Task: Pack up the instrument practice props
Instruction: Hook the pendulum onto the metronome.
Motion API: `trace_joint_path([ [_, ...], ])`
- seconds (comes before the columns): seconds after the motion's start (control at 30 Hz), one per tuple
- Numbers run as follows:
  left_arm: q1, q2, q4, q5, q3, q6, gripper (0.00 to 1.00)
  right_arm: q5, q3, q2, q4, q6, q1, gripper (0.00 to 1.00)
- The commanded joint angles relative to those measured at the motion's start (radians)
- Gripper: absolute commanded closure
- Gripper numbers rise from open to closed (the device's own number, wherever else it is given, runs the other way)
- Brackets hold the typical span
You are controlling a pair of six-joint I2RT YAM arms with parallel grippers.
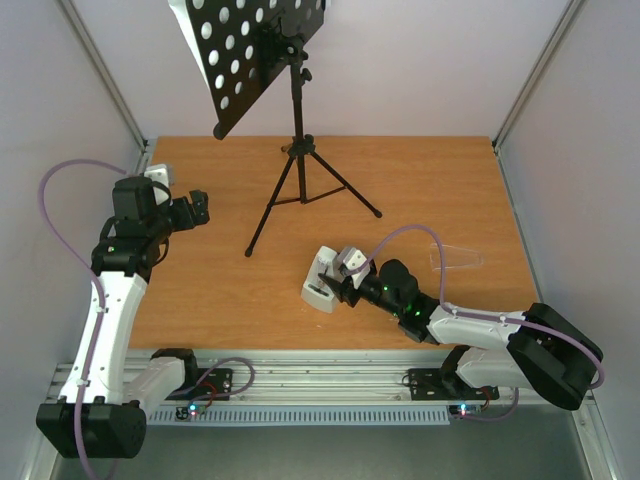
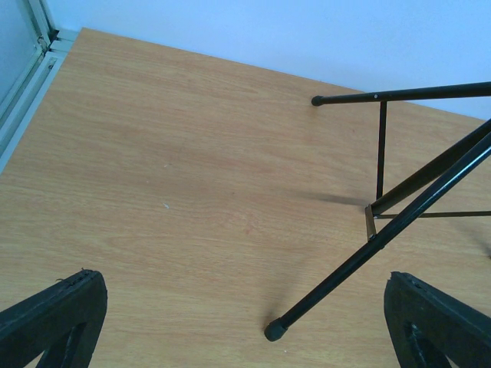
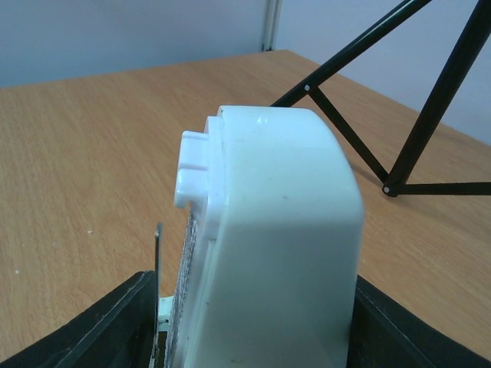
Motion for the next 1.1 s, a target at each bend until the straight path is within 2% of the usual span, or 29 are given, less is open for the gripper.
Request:
trace_joint_path([
  [0.0,-0.002,0.001,0.028,0.009,0.01,-0.003,0.01,0.001,-0.006,-0.012,0.039,0.01,0.003,0.37],
  [0.3,-0.002,0.0,0.027,0.008,0.01,-0.003,0.01,0.007,0.007,-0.01,0.015,0.017,0.003,0.39],
  [1.07,-0.002,0.005,0.027,0.021,0.008,-0.005,0.0,0.021,0.067,0.002,-0.098,0.028,0.002,0.37],
])
